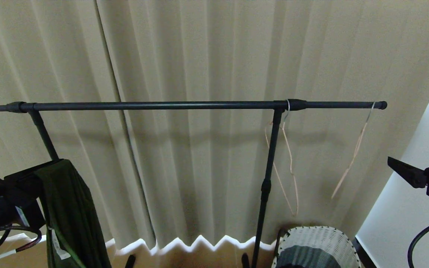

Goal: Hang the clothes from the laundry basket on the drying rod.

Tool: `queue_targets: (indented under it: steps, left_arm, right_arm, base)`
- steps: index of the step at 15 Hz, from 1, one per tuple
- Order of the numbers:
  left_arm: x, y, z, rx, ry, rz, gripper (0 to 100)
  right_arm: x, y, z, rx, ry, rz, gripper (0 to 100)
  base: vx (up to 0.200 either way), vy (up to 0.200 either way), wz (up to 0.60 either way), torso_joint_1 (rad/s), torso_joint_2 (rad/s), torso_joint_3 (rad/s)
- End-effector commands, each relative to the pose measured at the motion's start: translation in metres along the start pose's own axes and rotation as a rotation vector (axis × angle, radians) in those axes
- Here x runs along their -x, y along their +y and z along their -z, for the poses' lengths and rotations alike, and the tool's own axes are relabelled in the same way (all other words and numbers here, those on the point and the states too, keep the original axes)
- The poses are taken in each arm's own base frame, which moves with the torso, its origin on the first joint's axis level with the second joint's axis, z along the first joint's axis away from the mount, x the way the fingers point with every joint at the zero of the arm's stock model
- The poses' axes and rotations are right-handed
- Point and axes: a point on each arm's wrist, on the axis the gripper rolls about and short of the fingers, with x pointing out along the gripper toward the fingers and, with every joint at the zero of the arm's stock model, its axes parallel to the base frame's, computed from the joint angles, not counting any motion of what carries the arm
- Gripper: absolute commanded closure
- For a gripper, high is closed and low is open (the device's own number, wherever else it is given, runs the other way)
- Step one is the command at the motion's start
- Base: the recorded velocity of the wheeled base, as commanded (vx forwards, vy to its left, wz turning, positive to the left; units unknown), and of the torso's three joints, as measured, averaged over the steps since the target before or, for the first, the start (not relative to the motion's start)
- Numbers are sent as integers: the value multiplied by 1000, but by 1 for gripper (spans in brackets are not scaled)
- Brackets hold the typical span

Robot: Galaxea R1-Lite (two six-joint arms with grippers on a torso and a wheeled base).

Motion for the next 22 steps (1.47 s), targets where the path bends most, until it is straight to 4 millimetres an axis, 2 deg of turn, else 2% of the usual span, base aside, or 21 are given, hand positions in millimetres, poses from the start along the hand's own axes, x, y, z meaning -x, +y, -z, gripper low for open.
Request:
queue_targets:
  steps: [1,4,6,9,14,17,22]
  left_arm:
    - [0,-1,3,1,11,4,100]
    - [-4,-3,10,7,47,17,100]
    - [-16,-3,16,14,97,35,100]
    - [-20,-2,15,21,99,33,100]
    - [-14,-2,11,14,74,28,100]
    - [-13,-2,10,13,70,26,100]
    - [-12,-2,10,13,66,22,100]
  right_arm:
    - [-20,0,6,-1,67,20,0]
    - [-45,0,6,1,120,47,0]
    - [-67,1,8,5,167,55,0]
    - [-87,4,7,9,166,48,0]
    - [-108,5,12,12,187,57,0]
    - [-117,7,20,11,218,56,0]
    - [-124,6,17,12,200,72,0]
  base:
    - [0,0,0,0,0,0]
    - [0,0,0,0,0,0]
    - [0,0,0,0,0,0]
    - [0,0,0,0,0,0]
    - [0,0,0,0,0,0]
    - [0,0,0,0,0,0]
    - [0,0,0,0,0,0]
